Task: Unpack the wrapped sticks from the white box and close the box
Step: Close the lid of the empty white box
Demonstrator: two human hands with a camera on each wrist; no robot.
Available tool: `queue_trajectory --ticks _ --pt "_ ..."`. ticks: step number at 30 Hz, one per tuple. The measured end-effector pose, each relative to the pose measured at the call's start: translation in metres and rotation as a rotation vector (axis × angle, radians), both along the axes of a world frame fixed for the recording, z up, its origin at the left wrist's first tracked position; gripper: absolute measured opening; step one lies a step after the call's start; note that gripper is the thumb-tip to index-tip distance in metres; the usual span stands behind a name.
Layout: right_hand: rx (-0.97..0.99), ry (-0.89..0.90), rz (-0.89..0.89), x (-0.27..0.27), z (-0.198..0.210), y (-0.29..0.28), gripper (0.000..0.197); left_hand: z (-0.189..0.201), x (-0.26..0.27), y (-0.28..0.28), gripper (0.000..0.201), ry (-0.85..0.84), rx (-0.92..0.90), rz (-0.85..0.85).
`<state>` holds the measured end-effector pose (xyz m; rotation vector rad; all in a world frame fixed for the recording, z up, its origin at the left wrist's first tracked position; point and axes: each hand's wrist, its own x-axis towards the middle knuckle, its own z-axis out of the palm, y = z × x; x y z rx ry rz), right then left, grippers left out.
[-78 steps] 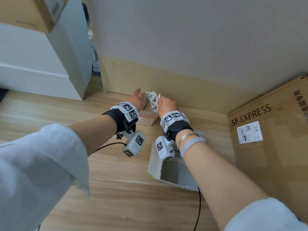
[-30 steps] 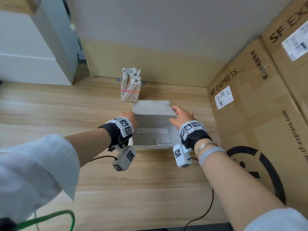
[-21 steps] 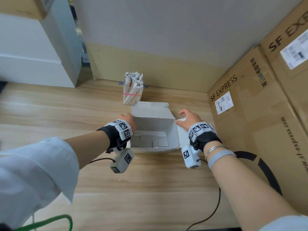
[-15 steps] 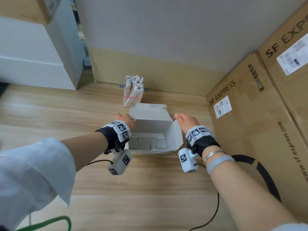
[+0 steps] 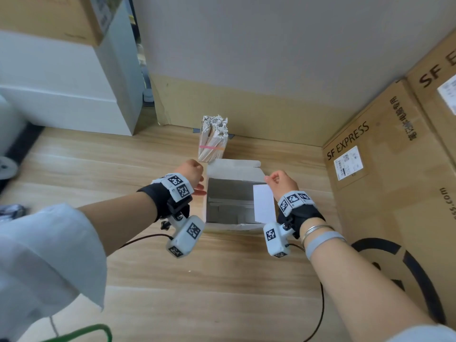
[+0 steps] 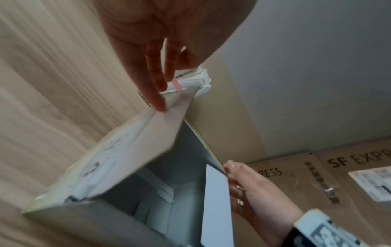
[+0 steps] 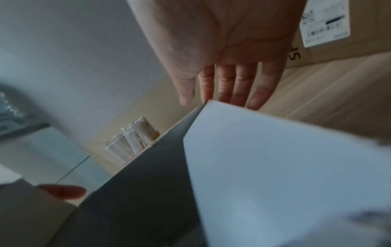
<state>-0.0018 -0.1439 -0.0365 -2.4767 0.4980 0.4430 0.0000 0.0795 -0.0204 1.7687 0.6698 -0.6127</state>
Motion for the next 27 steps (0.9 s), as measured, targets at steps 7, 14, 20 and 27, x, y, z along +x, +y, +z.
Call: queue_trajectory --ticks 7,14,20,27 --pt "0.150 0.024 -0.042 0.005 0.000 -0.003 0.043 -0.021 -0.022 -0.009 0.057 0.134 0.055 -0.264" --pt "0.301 -0.002 -0.116 0.005 0.007 -0.017 0.031 -0.028 -0.010 -0.015 0.050 0.103 0.018 -0.278" --pt "0.470 0.076 -0.108 -0.010 0.013 -0.027 0.022 -0.024 0.005 -0.016 0.041 0.088 -0.065 -0.217" --pt "0.295 0.003 -0.110 -0.012 -0.003 -0.027 0.035 -0.021 -0.003 -0.025 0.047 -0.095 0.063 -0.471"
